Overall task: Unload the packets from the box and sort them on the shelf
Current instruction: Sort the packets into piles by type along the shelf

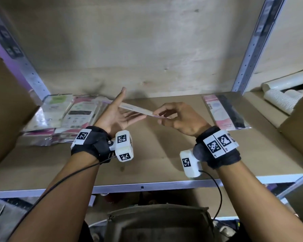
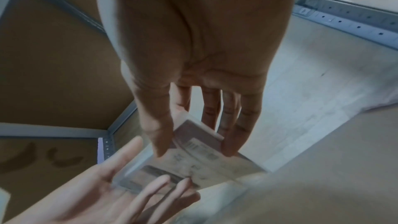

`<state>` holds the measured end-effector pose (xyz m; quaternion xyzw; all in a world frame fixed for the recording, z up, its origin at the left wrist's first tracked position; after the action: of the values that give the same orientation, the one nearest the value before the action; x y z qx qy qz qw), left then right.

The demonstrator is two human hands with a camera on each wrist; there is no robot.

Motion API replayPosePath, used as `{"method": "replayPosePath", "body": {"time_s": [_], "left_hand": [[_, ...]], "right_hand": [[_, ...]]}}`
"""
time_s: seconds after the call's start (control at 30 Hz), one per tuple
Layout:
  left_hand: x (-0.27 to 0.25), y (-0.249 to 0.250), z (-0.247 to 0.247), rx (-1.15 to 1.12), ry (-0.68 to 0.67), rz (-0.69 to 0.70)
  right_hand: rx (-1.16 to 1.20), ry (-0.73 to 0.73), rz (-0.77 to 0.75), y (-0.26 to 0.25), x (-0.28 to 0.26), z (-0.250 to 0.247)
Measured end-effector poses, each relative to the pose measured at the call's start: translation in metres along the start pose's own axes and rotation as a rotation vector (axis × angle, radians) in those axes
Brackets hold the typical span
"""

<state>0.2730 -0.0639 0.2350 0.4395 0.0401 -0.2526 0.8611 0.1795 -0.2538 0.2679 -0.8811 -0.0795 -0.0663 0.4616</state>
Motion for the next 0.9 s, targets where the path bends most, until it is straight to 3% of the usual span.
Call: {"method": "replayPosePath", "body": {"time_s": [0.13,0.33,0.5,0.6,0.9], "left_hand": [[0.004,-0.01,-0.008,0.108,0.093,0.025],[0.008,-0.025,-0.013,0.122,0.065,0.025],[0.013,-0.033,-0.009,0.122,0.037,-0.001],[0.015,-0.036,-0.012,0.156,0.07,-0.01],[0.012,-0.013,-0.042,0.193,0.242,0.066]], "right_hand": [[0.139,-0.05,0.094,0.016,-0.001,-0.004],[0.307,0.224,0.241,0.052,0.0,-0.032],[0.565,0.127,0.414,0.069,-0.005,-0.024],[0.699,0.086,0.385,0.067,-0.006,-0.018],[0.607,0.055,0.294,0.084,-0.01,-0.036]]}}
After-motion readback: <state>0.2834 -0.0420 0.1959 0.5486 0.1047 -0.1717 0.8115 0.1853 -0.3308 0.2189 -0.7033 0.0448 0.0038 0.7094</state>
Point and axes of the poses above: each hand's wrist, its own x-axis towards the middle knuckle, its own z-axis out of the palm, y = z × x, the point moved 5 cm from there along x, towards the middle knuckle, and after that the axes turned 2 degrees about y, right-handed, at the moved point
